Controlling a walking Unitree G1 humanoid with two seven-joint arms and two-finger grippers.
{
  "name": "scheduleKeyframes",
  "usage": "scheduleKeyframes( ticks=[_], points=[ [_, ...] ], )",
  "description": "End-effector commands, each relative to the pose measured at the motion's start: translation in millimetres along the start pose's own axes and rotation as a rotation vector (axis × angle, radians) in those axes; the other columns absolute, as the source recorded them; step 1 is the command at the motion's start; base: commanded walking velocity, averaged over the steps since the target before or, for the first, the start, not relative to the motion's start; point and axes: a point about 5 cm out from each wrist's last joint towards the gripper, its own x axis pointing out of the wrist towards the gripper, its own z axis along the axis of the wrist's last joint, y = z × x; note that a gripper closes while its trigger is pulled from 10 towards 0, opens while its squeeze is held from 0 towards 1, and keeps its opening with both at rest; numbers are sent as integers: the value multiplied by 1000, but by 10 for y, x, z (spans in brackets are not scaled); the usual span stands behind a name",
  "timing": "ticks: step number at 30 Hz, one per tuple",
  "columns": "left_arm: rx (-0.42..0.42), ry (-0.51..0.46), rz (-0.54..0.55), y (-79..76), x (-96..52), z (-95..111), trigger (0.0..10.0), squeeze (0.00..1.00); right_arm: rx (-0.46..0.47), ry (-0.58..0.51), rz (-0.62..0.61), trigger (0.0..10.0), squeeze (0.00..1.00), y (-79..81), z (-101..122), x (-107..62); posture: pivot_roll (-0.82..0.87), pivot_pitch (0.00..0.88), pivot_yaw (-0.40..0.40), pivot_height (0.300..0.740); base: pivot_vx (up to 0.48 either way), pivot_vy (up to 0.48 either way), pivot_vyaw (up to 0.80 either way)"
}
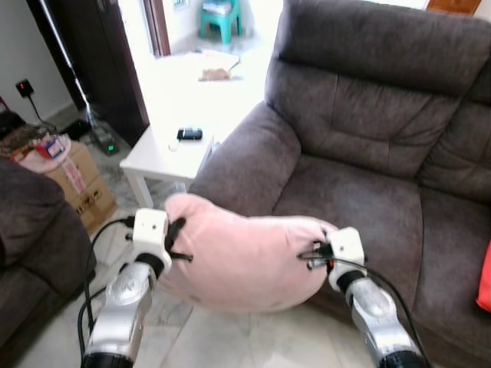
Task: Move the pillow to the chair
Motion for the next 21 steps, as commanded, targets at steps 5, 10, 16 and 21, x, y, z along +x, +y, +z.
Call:
scheduleKeyframes(
  ticks=[5,10,16,21],
  points=[
    [40,-141,52,-44,-17,184,10000,0,83,-178,-63,10000,0,40,324,22,50,0,-34,740,0,0,0],
    [-4,-188,58,-104,18,255,10000,0,111,-196,-103,10000,0,69,410,82,41,0,-28,740,0,0,0],
    [-17,-195,73,-97,55,263,10000,0,126,-242,-129,10000,0,28,609,152,35,0,-26,740,0,48,0],
    [-16,-199,77,-104,77,285,10000,0,139,-232,-143,10000,0,-2,619,194,41,0,-28,740,0,324,-800]
  ],
)
